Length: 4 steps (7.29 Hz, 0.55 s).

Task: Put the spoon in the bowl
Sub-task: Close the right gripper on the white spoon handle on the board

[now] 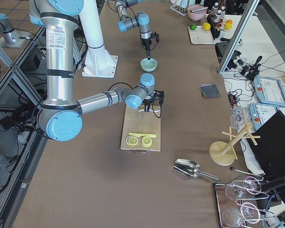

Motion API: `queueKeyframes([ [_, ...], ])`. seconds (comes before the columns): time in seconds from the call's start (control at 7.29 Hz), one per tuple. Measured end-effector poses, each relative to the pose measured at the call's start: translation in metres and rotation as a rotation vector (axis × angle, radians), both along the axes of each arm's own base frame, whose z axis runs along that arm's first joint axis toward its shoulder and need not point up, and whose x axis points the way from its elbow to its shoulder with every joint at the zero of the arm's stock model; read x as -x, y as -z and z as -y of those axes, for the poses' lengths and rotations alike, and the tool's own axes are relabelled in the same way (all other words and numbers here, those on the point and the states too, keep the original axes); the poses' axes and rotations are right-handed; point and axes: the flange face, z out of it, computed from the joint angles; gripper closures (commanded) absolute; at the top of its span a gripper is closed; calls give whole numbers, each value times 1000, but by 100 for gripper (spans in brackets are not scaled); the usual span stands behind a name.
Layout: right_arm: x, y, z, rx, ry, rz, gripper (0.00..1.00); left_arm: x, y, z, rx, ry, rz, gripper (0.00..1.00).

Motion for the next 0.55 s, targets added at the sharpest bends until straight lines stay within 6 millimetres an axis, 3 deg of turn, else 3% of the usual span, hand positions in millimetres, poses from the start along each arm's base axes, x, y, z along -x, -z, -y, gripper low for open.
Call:
queueKeyframes([
  [0.27, 2, 8, 1, -6, 5, 15, 100, 1, 1, 0, 1, 1, -3, 4],
  [0.55, 1, 30, 3, -25, 3, 46, 100, 4, 4, 0, -3, 2, -9, 4],
])
